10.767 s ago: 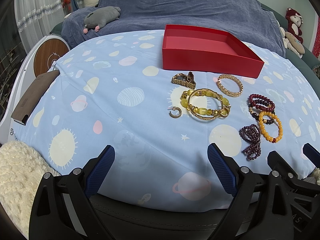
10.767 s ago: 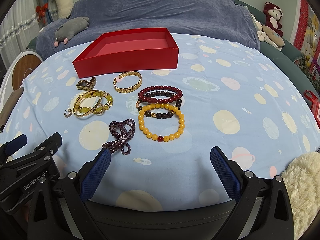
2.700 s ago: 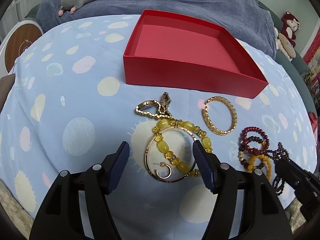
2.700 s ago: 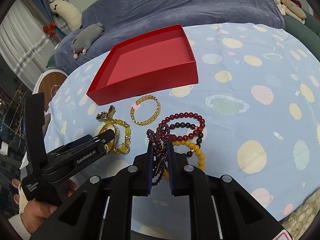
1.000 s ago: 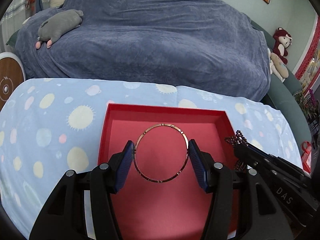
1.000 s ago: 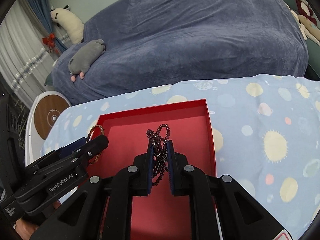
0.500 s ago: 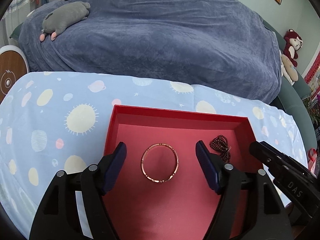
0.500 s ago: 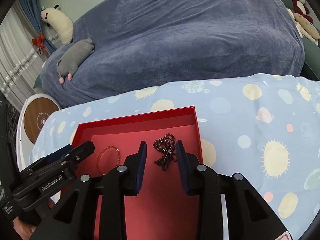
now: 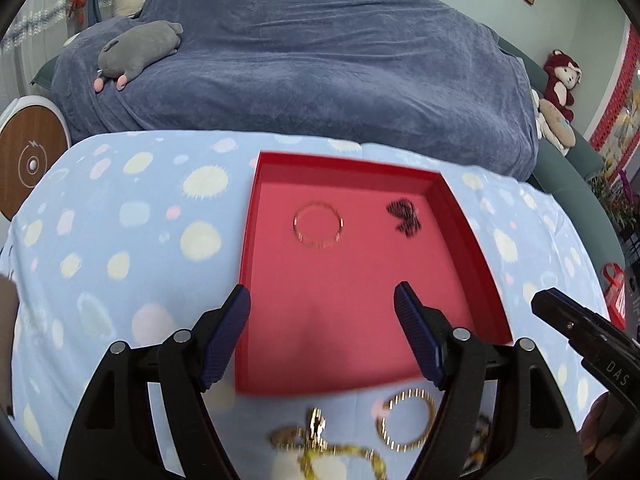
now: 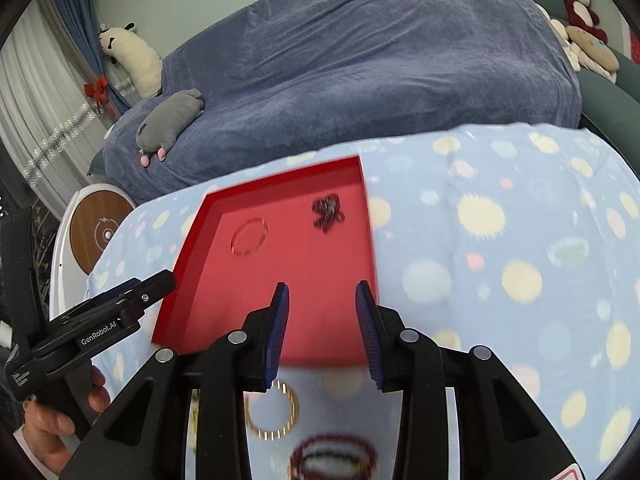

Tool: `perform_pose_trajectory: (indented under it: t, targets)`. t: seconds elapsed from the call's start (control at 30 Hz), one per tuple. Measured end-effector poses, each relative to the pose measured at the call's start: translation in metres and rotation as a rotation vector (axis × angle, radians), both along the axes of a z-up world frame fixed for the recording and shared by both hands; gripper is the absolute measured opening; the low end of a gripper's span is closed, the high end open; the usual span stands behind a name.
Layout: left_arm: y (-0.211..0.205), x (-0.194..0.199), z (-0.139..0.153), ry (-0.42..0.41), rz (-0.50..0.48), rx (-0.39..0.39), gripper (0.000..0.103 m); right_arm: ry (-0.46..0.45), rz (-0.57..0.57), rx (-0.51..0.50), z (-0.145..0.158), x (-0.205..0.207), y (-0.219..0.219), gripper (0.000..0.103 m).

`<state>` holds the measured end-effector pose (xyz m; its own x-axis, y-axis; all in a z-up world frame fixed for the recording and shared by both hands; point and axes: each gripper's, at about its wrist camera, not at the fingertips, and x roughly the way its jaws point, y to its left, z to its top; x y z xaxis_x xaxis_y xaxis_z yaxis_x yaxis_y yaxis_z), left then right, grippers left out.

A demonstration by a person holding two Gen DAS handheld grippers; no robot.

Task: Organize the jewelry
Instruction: 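Withdraw both grippers from the red box back over the jewelry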

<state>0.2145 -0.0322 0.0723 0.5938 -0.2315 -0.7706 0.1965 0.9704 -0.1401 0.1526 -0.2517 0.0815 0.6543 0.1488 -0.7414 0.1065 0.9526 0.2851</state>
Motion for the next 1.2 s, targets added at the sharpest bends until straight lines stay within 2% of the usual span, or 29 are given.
perform_pose_trajectory:
  t: [0.37, 0.53, 0.67, 0.9, 1.2]
  targets:
    - [0.028, -0.094, -0.034, 0.089, 0.04, 0.025, 0.071, 0.105, -0.043, -0.019, -0.036, -0.108, 0.007, 0.034]
    - [0.036, -0.126, -0.053, 0.134, 0.058, 0.028, 0.071, 0.155, -0.049, 0.001, -0.055, -0.138, 0.012, 0.034]
    - [0.038, -0.139, -0.061, 0.13, 0.066, 0.04, 0.071, 0.171, -0.033, -0.015, -0.067, -0.148, 0.021, 0.034]
    - [0.041, -0.148, -0.069, 0.127, 0.084, 0.053, 0.071, 0.176, -0.039, -0.032, -0.077, -0.143, 0.023, 0.034]
    - [0.042, -0.152, -0.075, 0.14, 0.096, 0.05, 0.071, 0.185, -0.036, -0.068, -0.089, -0.131, 0.025, 0.028]
